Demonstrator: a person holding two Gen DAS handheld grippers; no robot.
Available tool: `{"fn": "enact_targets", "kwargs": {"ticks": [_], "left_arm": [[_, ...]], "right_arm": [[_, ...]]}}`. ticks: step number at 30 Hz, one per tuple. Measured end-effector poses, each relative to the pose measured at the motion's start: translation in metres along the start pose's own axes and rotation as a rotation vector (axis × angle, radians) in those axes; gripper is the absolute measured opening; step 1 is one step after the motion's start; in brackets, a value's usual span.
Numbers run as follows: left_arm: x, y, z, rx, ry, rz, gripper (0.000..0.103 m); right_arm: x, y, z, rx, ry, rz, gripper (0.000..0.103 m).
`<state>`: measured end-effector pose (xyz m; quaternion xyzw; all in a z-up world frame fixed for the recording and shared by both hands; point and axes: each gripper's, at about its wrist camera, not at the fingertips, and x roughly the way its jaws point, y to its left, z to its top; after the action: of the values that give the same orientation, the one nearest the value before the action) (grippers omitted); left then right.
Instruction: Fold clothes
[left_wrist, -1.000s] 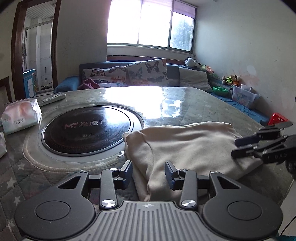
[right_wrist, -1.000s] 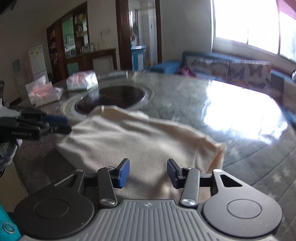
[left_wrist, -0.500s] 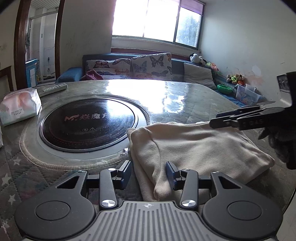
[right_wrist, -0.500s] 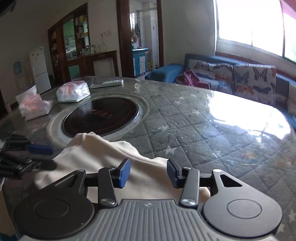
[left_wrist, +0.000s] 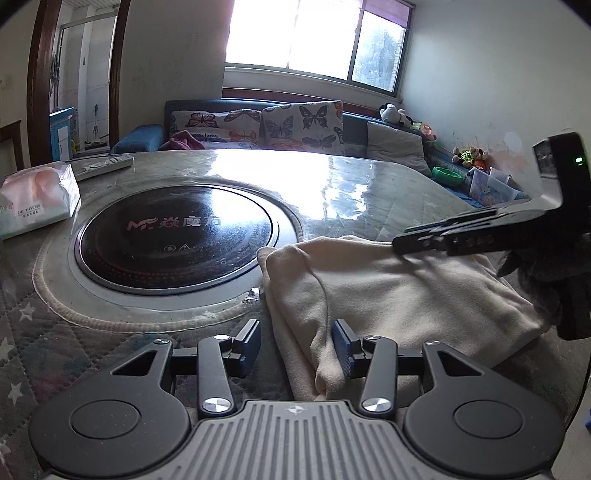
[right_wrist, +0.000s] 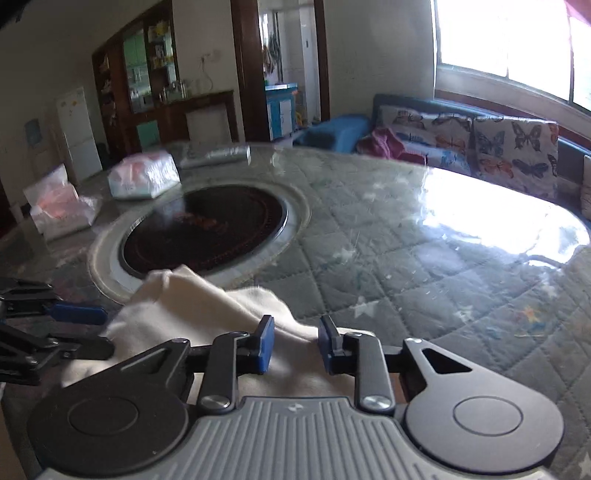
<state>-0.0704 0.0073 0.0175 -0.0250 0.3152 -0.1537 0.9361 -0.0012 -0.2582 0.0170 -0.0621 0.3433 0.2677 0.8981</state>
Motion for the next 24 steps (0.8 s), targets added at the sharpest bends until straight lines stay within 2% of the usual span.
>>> {"fn": "enact_targets", "kwargs": {"ticks": [3,9,14,20,24], "left_arm": [[-0.002,0.003,0.0,-0.004,-0.002,-0.005,0.047],[0.0,0.006,0.0,-0.013,-0.002,-0.013,0.048],[-0.001,0.008,-0.002,-0.021,-0.003,-0.018,0.049],[0.001,0.014,-0.001,-0.048,0.001,-0.033,0.05],[0.002,0.016,0.0,-0.051,0.006,-0.034,0.051]], "right_arm": [[0.008,0.002,-0.002,-0.001,0.013,-0.009,0.022],[0.004,0.019,0.013,-0.049,-0.015,0.031,0.022],[0.032,0.035,0.016,-0.085,0.02,0.05,0.022],[0.028,0.046,0.025,-0.109,-0.006,0.058,0.022],[0.044,0.055,0.027,-0.131,0.025,0.062,0.025]]}}
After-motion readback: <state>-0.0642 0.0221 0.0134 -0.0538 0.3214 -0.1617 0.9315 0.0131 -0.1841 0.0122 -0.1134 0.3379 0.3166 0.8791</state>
